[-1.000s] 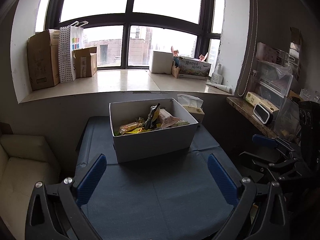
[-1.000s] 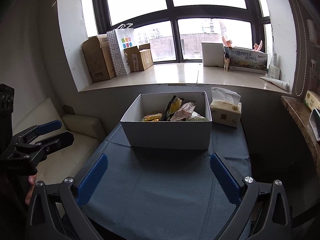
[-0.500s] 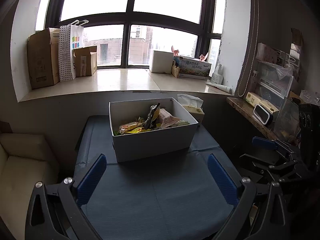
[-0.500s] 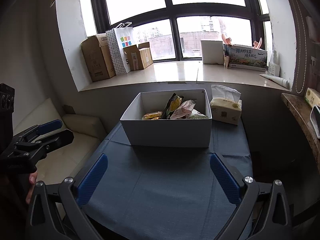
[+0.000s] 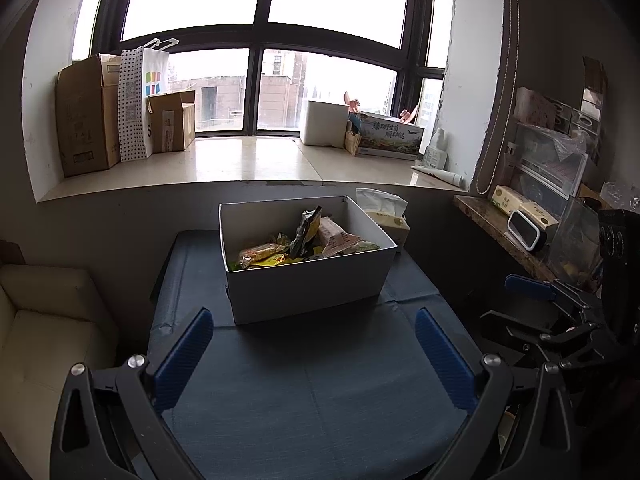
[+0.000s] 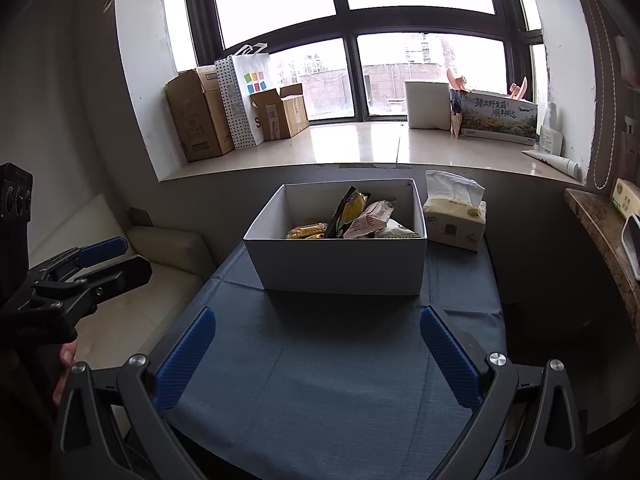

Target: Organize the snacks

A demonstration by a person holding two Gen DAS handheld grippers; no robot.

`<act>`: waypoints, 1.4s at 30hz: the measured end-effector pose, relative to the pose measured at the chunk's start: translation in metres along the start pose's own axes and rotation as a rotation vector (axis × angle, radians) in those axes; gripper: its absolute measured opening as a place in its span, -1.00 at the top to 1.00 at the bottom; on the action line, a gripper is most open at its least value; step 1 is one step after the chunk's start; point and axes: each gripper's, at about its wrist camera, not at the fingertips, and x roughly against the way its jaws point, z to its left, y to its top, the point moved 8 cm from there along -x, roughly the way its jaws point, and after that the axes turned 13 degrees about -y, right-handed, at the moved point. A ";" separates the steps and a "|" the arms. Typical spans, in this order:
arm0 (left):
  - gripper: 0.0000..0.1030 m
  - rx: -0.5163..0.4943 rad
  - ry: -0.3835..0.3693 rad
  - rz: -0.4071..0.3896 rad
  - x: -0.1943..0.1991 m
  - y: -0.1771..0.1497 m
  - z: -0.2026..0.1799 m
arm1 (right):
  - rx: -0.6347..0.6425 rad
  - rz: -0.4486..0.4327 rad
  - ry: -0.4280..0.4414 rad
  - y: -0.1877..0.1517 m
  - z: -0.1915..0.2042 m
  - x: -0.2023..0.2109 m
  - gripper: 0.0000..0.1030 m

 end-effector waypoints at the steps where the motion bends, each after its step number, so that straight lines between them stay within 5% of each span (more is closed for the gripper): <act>1: -1.00 -0.001 0.001 0.001 0.000 0.000 0.000 | 0.000 0.001 0.001 0.000 0.000 0.000 -1.00; 42: -1.00 -0.006 -0.005 0.015 -0.003 -0.002 -0.003 | 0.001 0.001 0.006 0.000 0.003 0.000 -1.00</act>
